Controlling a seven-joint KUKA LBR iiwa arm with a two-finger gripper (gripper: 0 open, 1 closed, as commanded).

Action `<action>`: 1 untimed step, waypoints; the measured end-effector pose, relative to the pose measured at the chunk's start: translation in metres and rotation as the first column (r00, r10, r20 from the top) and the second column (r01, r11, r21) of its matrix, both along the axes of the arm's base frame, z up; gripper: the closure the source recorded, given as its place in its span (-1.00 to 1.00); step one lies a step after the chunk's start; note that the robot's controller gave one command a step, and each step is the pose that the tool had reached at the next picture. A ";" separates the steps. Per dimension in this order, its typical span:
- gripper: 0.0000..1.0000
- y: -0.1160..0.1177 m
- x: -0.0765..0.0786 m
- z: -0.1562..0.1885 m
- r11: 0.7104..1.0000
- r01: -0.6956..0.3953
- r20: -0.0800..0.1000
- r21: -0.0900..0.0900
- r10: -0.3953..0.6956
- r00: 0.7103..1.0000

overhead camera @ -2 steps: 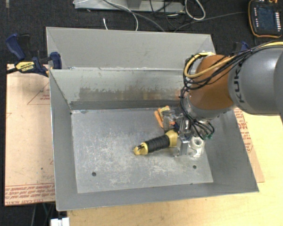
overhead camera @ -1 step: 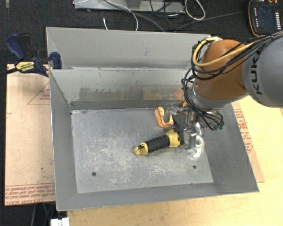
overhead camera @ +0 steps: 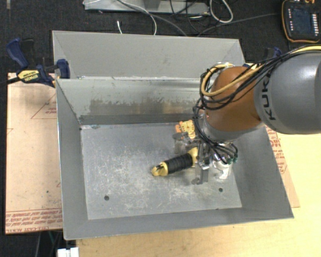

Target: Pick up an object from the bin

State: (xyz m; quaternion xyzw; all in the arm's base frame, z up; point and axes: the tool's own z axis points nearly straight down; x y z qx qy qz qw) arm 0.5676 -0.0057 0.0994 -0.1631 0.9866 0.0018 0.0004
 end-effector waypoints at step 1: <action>-1.00 -0.002 -0.002 -0.029 0.950 -0.312 0.022 -0.012 0.312 0.950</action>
Offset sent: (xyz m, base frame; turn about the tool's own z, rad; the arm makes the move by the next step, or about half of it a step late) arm -0.0050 -0.0053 -0.0294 0.0622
